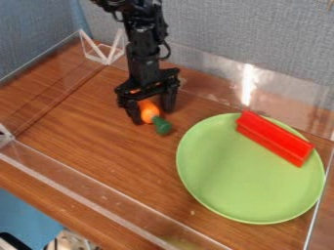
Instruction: Put the carrot on the left side
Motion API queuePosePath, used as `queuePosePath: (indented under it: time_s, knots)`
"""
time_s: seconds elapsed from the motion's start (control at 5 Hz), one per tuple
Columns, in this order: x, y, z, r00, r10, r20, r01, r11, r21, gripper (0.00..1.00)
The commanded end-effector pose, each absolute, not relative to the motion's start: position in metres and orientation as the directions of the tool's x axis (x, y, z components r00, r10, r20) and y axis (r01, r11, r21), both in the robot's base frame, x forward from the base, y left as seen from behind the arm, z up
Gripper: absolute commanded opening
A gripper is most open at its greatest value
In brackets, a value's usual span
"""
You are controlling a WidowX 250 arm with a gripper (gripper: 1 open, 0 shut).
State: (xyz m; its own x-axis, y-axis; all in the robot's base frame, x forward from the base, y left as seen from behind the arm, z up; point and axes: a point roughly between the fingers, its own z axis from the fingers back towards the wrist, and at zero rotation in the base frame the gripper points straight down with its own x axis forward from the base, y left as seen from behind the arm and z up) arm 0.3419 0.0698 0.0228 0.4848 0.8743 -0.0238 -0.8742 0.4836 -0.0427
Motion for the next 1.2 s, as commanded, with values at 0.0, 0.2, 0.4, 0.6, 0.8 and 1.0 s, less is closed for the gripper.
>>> queuePosePath:
  time_s: [0.0, 0.2, 0.4, 0.6, 0.8, 1.0]
  knots:
    - [0.348, 0.073, 0.037, 0.509, 0.861, -0.007, -0.86, 0.508, -0.049, 0.0]
    - [0.345, 0.08, 0.047, 0.53, 0.848, 0.002, -0.847, 0.53, -0.04, 0.0]
    - [0.343, 0.088, 0.058, 0.544, 0.839, 0.008, -0.838, 0.544, -0.034, 0.0]
    - [0.34, 0.086, 0.058, 0.539, 0.843, 0.003, -0.842, 0.538, -0.028, 0.0]
    - [0.336, 0.08, 0.057, 0.512, 0.859, -0.006, -0.859, 0.511, -0.031, 0.0]
    - [0.341, 0.077, 0.05, 0.496, 0.868, -0.016, -0.868, 0.495, -0.034, 0.0]
